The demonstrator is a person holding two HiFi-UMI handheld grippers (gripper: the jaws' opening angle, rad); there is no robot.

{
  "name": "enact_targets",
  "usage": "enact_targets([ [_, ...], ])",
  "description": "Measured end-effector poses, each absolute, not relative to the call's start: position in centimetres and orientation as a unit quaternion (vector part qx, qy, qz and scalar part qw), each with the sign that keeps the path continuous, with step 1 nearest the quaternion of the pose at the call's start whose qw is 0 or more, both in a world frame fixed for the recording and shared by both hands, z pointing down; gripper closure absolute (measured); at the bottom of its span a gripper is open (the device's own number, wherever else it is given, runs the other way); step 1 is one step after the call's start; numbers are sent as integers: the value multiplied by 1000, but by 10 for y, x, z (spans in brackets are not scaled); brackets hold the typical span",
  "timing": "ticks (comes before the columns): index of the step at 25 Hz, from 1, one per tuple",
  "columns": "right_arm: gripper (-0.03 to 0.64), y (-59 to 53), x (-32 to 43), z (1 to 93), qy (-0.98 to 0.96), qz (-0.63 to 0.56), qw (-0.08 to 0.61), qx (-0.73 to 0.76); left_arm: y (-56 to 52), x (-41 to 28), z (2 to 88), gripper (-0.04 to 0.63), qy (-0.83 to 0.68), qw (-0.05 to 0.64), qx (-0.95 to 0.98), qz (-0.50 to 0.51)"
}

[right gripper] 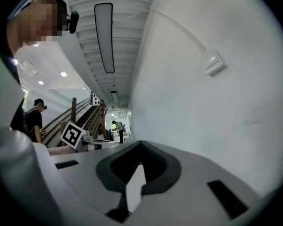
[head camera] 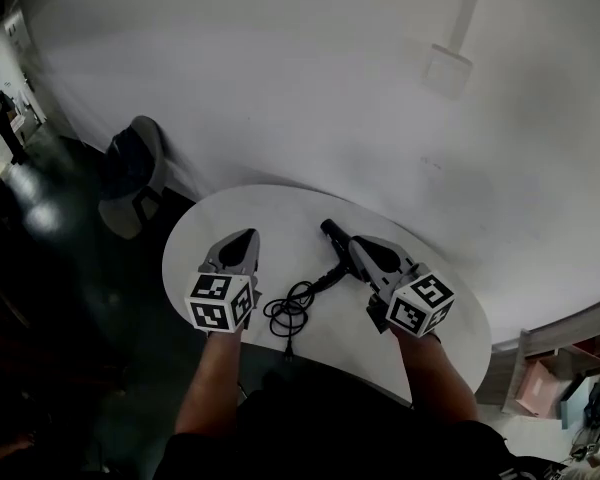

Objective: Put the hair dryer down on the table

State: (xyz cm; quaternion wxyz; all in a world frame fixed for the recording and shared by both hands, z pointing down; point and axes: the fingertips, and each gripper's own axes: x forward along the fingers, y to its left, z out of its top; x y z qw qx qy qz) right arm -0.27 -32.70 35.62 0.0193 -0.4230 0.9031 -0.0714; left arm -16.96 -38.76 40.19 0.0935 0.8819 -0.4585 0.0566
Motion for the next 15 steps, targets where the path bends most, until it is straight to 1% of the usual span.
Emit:
enact_targets([
  [5, 606, -331, -2, 362, 900, -70, 17, -431, -395, -170, 399, 583, -462, 83, 881, 56],
  [15, 606, -330, -1, 377, 894, -95, 31, -437, -391, -172, 409, 583, -459, 93, 881, 62],
])
